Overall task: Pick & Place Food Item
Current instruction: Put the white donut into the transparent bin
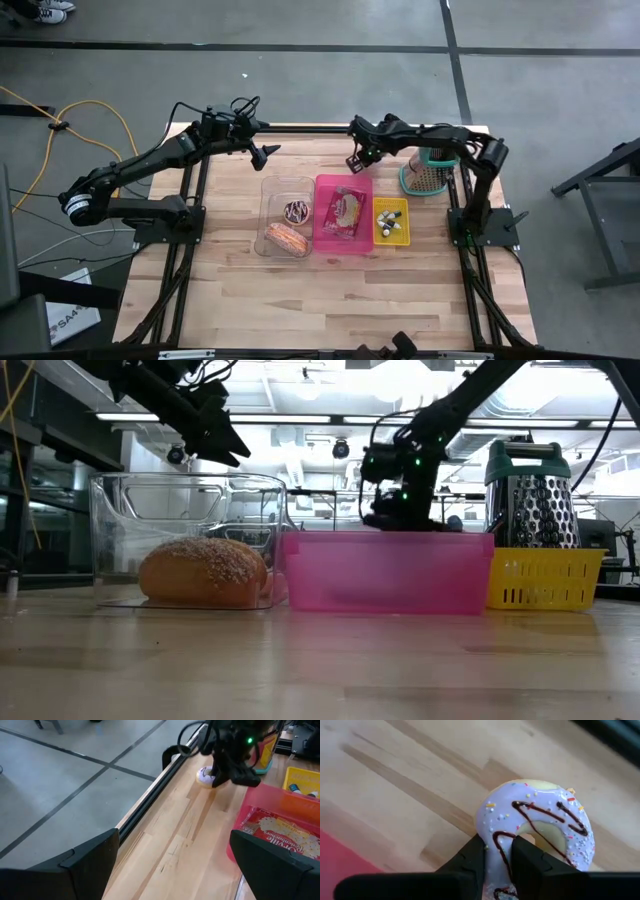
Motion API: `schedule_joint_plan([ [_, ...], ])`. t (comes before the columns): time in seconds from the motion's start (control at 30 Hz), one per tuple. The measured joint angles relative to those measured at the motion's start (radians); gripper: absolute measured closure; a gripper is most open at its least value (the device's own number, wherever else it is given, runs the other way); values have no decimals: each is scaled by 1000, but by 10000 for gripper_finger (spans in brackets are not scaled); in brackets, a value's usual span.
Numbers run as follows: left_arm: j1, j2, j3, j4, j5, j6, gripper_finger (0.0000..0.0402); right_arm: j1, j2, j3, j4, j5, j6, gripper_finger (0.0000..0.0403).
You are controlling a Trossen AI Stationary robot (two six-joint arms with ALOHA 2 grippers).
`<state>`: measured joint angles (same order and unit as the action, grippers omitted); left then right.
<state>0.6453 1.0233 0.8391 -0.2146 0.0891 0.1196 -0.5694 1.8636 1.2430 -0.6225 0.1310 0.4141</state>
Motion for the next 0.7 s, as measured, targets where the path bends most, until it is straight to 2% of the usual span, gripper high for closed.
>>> schedule_joint_plan([
  [0.4, 0, 0, 0, 0, 0, 0, 29, 14, -133, 0, 21, -49, -46, 333],
  [0.7, 0, 0, 0, 0, 0, 0, 29, 61, -181, 0, 75, -94, -79, 333],
])
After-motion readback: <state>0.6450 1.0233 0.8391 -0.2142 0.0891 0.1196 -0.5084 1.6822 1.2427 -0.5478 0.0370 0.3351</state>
